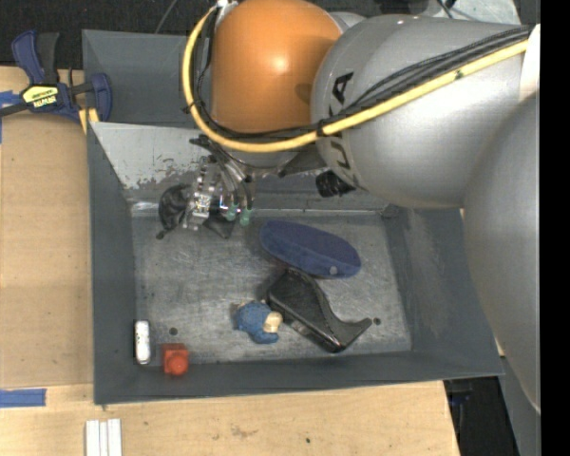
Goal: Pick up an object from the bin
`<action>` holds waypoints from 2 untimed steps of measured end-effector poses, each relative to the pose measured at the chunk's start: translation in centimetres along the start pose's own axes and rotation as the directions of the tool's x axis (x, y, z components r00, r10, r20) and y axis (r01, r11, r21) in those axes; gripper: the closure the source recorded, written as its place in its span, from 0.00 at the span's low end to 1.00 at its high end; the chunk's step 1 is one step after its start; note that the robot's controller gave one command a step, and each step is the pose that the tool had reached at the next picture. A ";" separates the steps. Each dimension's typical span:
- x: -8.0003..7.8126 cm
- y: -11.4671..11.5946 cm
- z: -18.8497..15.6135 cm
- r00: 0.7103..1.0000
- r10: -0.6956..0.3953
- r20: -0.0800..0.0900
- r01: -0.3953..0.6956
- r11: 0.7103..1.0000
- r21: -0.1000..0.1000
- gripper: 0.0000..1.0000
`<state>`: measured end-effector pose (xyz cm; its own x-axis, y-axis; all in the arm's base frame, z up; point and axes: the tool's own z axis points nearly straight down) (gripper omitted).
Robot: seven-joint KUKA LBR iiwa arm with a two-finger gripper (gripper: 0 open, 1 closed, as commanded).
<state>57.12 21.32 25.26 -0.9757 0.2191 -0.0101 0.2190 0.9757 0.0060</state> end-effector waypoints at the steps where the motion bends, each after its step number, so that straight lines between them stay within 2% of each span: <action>1: 1.3 -1.8 9.6 0.970 -0.241 -0.014 0.241 0.971 0.004 1.00; 2: 1.2 -2.0 0.1 0.974 -0.224 0.000 0.224 0.974 0.000 1.00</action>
Offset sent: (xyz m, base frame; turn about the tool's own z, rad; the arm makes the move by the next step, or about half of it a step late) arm -0.0152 -0.0140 -0.0940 -0.2435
